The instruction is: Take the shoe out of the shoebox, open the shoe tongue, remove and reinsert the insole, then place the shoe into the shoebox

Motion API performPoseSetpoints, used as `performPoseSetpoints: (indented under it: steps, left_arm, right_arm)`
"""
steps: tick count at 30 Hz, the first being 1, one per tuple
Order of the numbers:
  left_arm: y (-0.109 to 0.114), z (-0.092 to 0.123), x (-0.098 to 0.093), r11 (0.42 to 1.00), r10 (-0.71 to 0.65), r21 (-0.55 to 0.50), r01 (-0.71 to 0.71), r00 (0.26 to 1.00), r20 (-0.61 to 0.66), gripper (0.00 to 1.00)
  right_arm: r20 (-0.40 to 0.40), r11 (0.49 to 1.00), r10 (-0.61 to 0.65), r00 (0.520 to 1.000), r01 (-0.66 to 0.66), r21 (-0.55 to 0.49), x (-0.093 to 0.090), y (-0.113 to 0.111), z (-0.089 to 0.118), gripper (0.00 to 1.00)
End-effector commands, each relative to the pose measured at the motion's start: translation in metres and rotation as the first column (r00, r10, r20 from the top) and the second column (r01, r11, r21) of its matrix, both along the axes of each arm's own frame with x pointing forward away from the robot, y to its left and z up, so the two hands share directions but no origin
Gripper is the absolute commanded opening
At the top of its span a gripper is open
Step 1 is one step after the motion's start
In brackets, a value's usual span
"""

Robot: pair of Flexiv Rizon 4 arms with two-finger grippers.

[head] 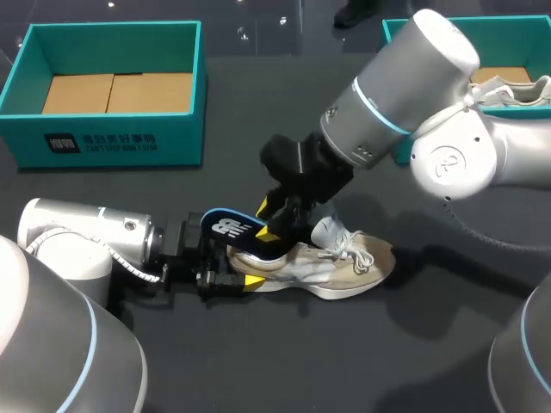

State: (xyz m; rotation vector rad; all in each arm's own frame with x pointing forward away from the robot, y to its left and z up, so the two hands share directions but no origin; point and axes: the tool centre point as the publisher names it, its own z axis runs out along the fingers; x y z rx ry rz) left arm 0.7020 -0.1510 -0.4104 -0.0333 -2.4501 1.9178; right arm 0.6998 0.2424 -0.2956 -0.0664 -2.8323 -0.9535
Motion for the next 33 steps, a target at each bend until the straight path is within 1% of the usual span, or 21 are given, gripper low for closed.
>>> performPoseSetpoints:
  steps: [1, 6, 11, 22, 30, 31, 32, 33]
  left_arm:
    - [0.0, -0.001, 0.0, 1.0, 0.001, 0.001, -0.001, 1.0, 0.0, 0.0]
    - [0.0, -0.001, 0.0, 1.0, 0.001, 0.001, -0.001, 1.0, 0.0, 0.0]
    - [0.0, -0.001, 0.0, 1.0, 0.001, 0.001, -0.001, 1.0, 0.0, 0.0]
    - [0.0, -0.001, 0.0, 1.0, 0.001, 0.001, -0.001, 1.0, 0.0, 0.0]
    - [0.0, -0.001, 0.0, 1.0, 0.001, 0.001, -0.001, 1.0, 0.0, 0.0]
    - [0.0, -0.001, 0.0, 1.0, 0.001, 0.001, -0.001, 1.0, 0.0, 0.0]
    - [0.0, -0.001, 0.0, 1.0, 0.001, 0.001, -0.001, 1.0, 0.0, 0.0]
    - [0.0, -0.001, 0.0, 1.0, 0.001, 0.001, -0.001, 1.0, 0.0, 0.0]
  right_arm:
    - [-0.019, 1.0, 0.013, 1.0, -0.013, 0.021, 0.004, 0.007, -0.008, 0.48]
    - [-0.042, 0.999, 0.028, 0.999, -0.026, 0.041, 0.003, 0.011, -0.012, 0.48]
    - [-0.058, 0.998, 0.037, 0.998, -0.034, 0.05, 0.001, 0.015, -0.014, 0.45]
    - [-0.067, 0.997, 0.049, 0.997, -0.045, 0.057, -0.003, 0.021, -0.018, 0.42]
    - [-0.074, 0.997, 0.056, 0.996, -0.052, 0.055, -0.005, 0.024, -0.019, 0.22]
    - [-0.074, 0.997, 0.056, 0.996, -0.052, 0.055, -0.005, 0.024, -0.02, 0.15]
    - [-0.074, 0.997, 0.057, 0.996, -0.053, 0.056, -0.005, 0.024, -0.02, 0.01]
    - [-0.074, 0.997, 0.058, 0.996, -0.054, 0.056, -0.005, 0.025, -0.02, 0.0]
